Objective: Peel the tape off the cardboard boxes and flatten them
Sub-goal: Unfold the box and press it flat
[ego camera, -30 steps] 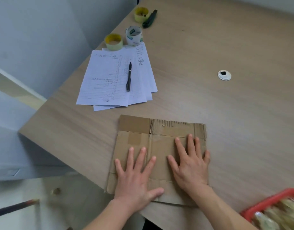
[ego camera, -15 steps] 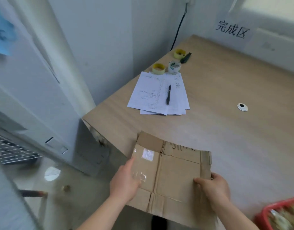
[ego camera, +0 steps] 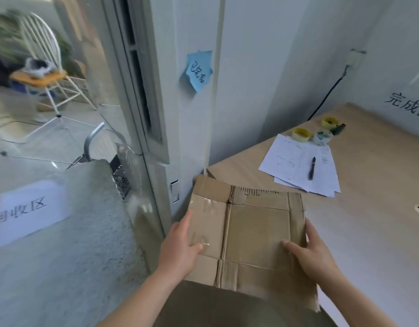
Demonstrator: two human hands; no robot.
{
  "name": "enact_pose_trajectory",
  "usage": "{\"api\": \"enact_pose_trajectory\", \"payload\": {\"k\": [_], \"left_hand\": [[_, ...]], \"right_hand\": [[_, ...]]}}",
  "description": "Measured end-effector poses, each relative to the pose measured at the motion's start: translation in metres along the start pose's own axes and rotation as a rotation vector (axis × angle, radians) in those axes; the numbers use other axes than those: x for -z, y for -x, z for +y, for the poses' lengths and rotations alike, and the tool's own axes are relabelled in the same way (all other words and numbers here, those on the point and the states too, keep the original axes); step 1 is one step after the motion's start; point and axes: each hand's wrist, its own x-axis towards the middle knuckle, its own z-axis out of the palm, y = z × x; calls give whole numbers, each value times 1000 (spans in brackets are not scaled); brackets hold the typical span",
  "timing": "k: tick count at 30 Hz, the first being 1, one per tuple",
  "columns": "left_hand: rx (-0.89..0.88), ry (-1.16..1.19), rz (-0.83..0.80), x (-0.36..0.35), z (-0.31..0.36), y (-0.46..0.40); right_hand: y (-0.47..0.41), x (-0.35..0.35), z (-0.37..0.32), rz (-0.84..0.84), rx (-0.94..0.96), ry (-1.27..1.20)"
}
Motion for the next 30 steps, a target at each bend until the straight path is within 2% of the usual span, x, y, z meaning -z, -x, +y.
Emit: {"api": "enact_pose_trajectory", "payload": {"k": [2, 5, 13, 20, 26, 30], "left_hand": [[51, 39, 29, 15, -12, 13], [135, 64, 116, 32, -26, 36], [320, -38, 448, 94, -61, 94], [502, -65, 624, 129, -101, 166], [693, -85, 683, 166, -140, 220], [734, -116, 702, 206, -169, 234]], "right_hand": [[7, -18, -9, 3, 38, 87], [14, -45, -23, 13, 120, 71], [13, -124, -86, -184, 364, 105], [47, -196, -114, -364, 500, 66], [88, -263, -144, -529, 522, 166], [119, -302, -176, -607, 628, 287]]}}
